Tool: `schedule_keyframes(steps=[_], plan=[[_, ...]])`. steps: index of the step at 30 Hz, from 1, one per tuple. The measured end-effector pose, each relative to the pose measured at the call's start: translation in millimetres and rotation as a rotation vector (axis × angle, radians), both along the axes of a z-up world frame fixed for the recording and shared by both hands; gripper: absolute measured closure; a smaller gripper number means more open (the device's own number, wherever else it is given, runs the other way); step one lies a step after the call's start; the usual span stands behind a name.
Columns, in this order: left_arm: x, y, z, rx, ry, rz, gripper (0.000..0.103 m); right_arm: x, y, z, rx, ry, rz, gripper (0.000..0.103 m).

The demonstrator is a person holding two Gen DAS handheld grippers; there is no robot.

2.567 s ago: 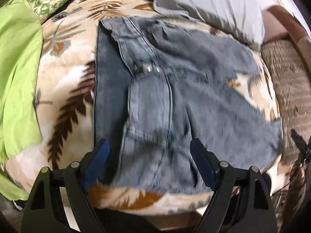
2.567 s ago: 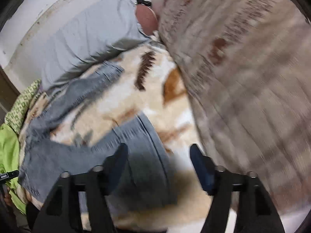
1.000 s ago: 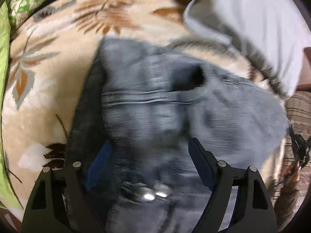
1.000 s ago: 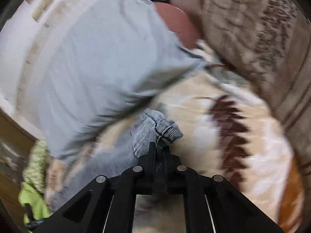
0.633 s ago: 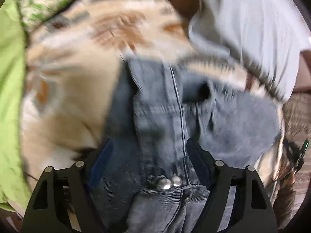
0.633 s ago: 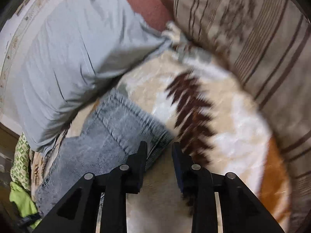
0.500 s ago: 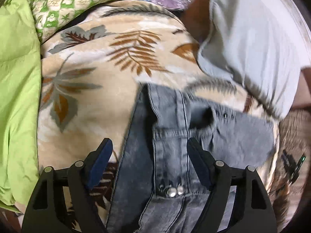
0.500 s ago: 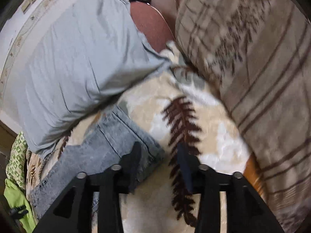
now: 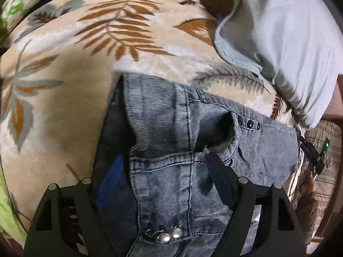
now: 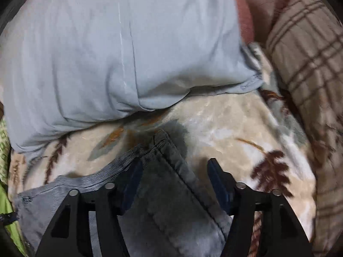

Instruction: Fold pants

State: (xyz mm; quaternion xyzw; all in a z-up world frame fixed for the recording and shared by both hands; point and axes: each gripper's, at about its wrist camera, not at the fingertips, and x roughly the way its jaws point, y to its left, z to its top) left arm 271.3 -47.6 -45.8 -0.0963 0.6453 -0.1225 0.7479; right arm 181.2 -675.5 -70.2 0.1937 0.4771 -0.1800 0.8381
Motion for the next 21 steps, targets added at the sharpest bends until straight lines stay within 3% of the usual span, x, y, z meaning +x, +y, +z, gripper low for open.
schedule_keyframes(steps=[1,2,4,6,8,11,14,17,18,19,21], plan=[[1.0,-0.1,-0.1,-0.001,-0.001,-0.002,0.023,2.9,3.8,-2.6,-0.024,0.019,0.02,0.061],[1.4,-1.9,0.0,-0.002,-0.008,-0.003,0.023,3.5,9.1,-0.6,-0.081,0.029,0.041,0.074],[3.3,-4.4,0.8,0.027,-0.05,0.005,0.023,-5.5,3.7,7.8,-0.084,-0.019,0.028,0.099],[7.3,-4.6,-7.5,0.075,-0.06,0.025,0.023,-19.0,-15.5,8.2,-0.071,-0.045,-0.056,0.103],[11.5,-8.0,-20.3,0.115,-0.042,0.03,0.023,-27.0,-31.9,-8.9,-0.054,0.032,-0.102,0.103],[7.1,-17.2,-13.0,0.172,-0.081,0.002,0.027,-45.0,-32.4,5.9,-0.021,-0.052,-0.097,0.1],[5.6,-8.0,-2.8,0.094,-0.047,0.011,0.039,-61.8,-33.5,19.3,0.036,-0.103,-0.088,0.094],[6.4,16.8,21.2,0.022,-0.085,0.081,0.038,-66.6,-31.9,27.3,0.062,-0.126,-0.075,0.066],[9.0,25.7,28.2,0.003,-0.098,0.101,0.038,-66.9,-31.6,28.8,0.062,-0.126,-0.074,0.051],[12.3,31.4,31.1,-0.008,-0.095,0.116,0.035,-66.1,-30.9,29.5,0.063,-0.129,-0.077,0.046],[21.9,38.3,28.7,-0.031,-0.054,0.133,0.028,-49.7,-26.0,26.8,0.087,-0.14,-0.076,0.046]])
